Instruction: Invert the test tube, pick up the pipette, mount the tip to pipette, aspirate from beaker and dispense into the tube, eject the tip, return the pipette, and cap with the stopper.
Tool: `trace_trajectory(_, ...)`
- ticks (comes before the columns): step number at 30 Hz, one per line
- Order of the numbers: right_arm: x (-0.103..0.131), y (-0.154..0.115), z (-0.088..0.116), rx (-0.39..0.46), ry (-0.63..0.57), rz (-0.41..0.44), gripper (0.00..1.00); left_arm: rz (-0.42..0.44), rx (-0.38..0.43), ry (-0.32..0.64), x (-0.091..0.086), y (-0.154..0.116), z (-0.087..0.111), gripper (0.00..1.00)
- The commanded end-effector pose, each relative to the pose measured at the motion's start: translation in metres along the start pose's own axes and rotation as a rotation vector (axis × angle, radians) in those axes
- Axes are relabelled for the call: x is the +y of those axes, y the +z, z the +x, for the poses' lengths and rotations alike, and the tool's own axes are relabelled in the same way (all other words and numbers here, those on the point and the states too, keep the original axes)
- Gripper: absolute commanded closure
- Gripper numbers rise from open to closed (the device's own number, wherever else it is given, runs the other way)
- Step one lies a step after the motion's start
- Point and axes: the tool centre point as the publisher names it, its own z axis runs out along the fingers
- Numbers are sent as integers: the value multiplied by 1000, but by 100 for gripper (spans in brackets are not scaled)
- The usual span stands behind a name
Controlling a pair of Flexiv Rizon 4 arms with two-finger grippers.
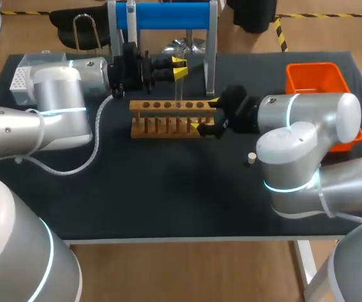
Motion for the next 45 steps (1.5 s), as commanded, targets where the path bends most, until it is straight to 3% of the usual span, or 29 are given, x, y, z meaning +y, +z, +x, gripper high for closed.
trace_trajectory(1,0,0,0,0,0,3,0,-28,3,-6,-1,-3,-1,100)
trace_trajectory(14,0,0,0,0,0,3,0,-157,4,-51,2,-9,-1,100)
trace_trajectory(45,0,0,0,0,0,3,0,-160,-1,-62,22,-7,-2,100)
